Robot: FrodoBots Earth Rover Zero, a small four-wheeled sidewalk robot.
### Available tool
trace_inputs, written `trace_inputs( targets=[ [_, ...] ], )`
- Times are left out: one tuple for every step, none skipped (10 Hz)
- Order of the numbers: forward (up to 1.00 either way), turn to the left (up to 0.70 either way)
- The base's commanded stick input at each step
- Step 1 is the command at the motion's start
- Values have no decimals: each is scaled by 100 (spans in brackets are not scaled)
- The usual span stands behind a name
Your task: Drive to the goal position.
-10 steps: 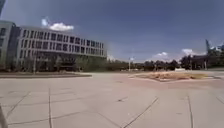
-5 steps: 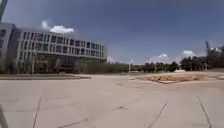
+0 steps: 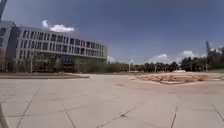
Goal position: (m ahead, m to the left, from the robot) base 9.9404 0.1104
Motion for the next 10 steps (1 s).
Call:
trace_inputs(
  targets=[
    [70,3],
    [70,3],
    [70,3],
    [70,3],
    [70,3],
    [70,3],
    [70,3],
    [70,3],
    [70,3],
    [70,3]
  ],
)
